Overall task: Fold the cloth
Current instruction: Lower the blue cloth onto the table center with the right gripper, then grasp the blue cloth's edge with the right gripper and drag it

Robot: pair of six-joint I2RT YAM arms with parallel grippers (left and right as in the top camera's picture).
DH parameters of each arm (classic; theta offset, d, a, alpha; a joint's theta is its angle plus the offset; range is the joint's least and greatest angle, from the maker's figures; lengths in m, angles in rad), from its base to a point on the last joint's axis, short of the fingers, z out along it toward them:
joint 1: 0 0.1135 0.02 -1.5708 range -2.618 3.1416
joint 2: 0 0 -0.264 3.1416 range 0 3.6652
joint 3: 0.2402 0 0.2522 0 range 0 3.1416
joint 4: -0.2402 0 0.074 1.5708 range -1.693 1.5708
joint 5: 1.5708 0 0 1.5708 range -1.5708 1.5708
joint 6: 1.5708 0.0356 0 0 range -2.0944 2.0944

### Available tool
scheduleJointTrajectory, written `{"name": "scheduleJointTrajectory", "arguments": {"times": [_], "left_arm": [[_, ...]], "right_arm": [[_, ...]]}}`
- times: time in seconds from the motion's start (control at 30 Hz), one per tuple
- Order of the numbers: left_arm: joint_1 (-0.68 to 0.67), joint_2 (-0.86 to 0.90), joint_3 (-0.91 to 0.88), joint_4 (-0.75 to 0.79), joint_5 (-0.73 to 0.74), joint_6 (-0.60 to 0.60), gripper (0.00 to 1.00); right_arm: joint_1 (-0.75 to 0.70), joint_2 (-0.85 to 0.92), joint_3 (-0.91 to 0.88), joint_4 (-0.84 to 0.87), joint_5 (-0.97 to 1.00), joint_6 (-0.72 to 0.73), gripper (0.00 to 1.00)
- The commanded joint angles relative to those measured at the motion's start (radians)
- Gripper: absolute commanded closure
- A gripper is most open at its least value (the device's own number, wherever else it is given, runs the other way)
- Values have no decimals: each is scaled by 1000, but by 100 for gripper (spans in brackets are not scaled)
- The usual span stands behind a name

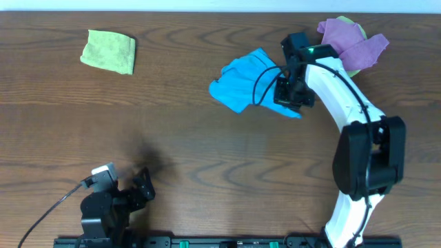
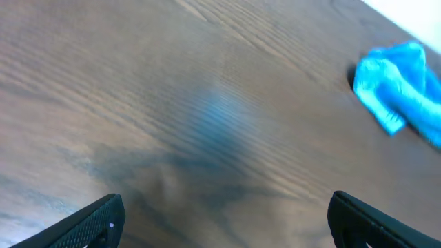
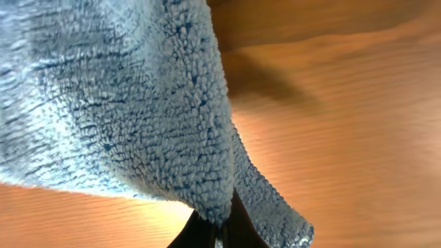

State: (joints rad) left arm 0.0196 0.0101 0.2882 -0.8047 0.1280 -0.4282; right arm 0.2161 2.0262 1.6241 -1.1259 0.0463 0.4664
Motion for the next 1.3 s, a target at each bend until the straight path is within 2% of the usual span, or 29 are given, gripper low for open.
{"name": "scheduleJointTrajectory", "arguments": {"times": [0.0, 0.2, 0.33, 0.4, 0.47, 0.5, 0.53, 0.63, 0.83, 0.97, 1.1, 1.27], "left_arm": [[6, -6, -6, 1, 5, -172, 5], [6, -6, -6, 1, 13, -231, 5], [6, -6, -6, 1, 31, -231, 5], [6, -6, -6, 1, 31, -231, 5], [6, -6, -6, 1, 31, -231, 4], [6, -6, -6, 1, 32, -232, 5], [6, -6, -6, 1, 36, -231, 5], [6, -6, -6, 1, 53, -231, 5], [6, -6, -6, 1, 59, -247, 5], [6, -6, -6, 0, 75, -283, 5], [6, -6, -6, -3, 117, -286, 5], [6, -6, -6, 2, 204, -287, 4]], "right_arm": [[-12, -10, -1, -32, 137, 49, 99], [-15, -10, -1, -138, 292, 174, 99], [-15, -10, -1, -157, 317, 177, 96], [-15, -10, -1, -158, 320, 177, 86], [-14, -10, -1, -142, 321, 176, 66], [-14, -10, -1, -126, 319, 174, 51], [-13, -10, -1, -108, 307, 151, 45], [-13, -19, -1, -37, 196, 6, 38], [-3, -46, -1, 76, 17, -132, 37], [16, -45, -1, 216, -108, -207, 34], [45, -43, -1, 349, -129, -213, 37], [91, -6, -1, 495, -134, -187, 34]]}}
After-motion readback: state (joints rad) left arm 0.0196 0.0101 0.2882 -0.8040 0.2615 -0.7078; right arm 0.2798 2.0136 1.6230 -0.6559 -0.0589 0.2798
